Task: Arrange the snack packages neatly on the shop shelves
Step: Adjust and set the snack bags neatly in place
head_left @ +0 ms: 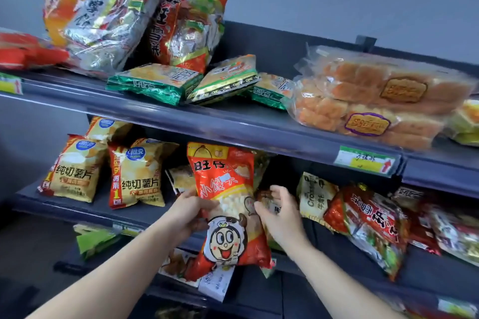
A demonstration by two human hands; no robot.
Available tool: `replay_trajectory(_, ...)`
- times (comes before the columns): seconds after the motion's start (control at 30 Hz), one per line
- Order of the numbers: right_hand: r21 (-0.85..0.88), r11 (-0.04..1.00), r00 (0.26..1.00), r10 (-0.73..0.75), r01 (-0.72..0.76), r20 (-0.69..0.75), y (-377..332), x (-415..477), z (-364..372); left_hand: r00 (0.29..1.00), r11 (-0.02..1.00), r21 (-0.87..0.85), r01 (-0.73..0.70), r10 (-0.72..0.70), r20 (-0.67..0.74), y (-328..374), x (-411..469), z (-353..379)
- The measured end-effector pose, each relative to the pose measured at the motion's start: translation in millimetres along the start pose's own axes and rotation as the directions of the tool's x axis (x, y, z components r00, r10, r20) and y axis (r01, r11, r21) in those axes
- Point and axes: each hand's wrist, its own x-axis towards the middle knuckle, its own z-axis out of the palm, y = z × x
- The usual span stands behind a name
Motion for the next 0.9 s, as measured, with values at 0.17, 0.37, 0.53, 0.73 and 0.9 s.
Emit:
replay_trajectory(0.17, 0.322, 0.849, 0.886, 0.307, -0.420, 0.347, 20.4, -39.1, -53.3, 0.960, 0.996, -0.067, 0.059, -0.038, 0.277, -5.7, -14.4, 30.6)
replay_trajectory(0.37, 0.323, 0.902, 0.958, 0.275, -0.285, 0.078, 40.9, -82.5, -124.1, 0.880, 0.994, -0.016, 0.108, -0.088, 0.466, -25.1, -23.5, 106.1)
replay_trajectory(0.53, 0.320, 0.914, 0.943, 0.305, -0.251, -0.131, 69.5, -109.7, -196.8, 0.850, 0.992, 0.101, 0.078, -0.119, 0.513, -49.8, -34.0, 192.7)
replay_trajectory(0.73, 0.206, 0.962, 0.933, 0.233, -0.180, -0.275, 96.0, -152.7, -312.5, 0.745, 0.971, 0.234, 0.051, -0.193, 0.638, -80.2, -62.4, 309.5)
replay_trajectory(0.9, 0.071, 0.992, 0.918, 0.124, -0.105, -0.376, 124.2, -187.5, -421.2, 0.622, 0.948, 0.313, -0.058, -0.210, 0.754, -108.0, -96.3, 419.2)
